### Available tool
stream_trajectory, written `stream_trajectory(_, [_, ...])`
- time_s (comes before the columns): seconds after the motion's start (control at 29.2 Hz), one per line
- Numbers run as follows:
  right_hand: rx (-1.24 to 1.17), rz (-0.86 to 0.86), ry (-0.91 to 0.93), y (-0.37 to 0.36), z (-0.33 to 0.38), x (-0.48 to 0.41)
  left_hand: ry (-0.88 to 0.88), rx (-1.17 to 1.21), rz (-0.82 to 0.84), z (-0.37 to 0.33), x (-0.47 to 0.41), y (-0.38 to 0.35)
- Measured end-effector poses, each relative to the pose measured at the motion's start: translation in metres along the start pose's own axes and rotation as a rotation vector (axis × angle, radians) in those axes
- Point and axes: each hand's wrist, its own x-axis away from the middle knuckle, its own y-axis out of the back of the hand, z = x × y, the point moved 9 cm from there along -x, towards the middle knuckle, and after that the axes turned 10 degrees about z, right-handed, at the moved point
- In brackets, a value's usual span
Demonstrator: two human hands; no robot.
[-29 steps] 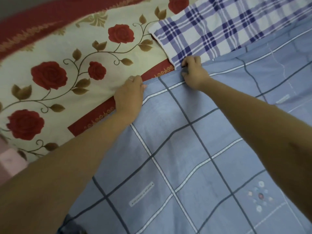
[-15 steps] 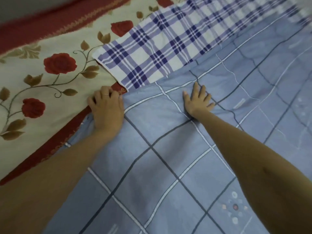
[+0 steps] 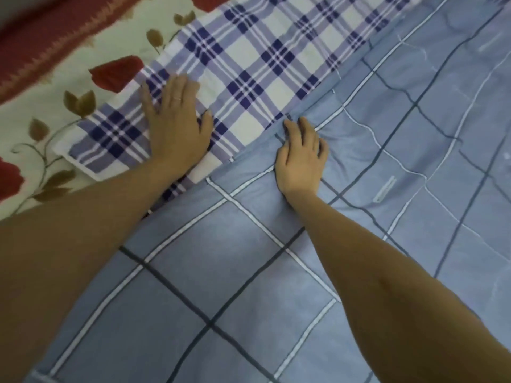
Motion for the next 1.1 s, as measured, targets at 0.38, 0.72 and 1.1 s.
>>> stream_trajectory(0.38, [-0.063, 0.285, 0.326, 0.023, 0.001, -0.072, -0.01, -0.128, 0.032, 0.0, -0.019, -0.012])
stream_trajectory(0.72, [-0.052, 0.712, 0.381, 0.026, 0.009, -0.104, 0.009, -0.146, 0.075, -0.007, -0.024, -0.009])
stream_trajectory(1.1, [0.023, 0.593, 0.218, 0.046, 0.0, -0.134, 0.011, -0.159, 0.1, -0.008, -0.027, -0.01])
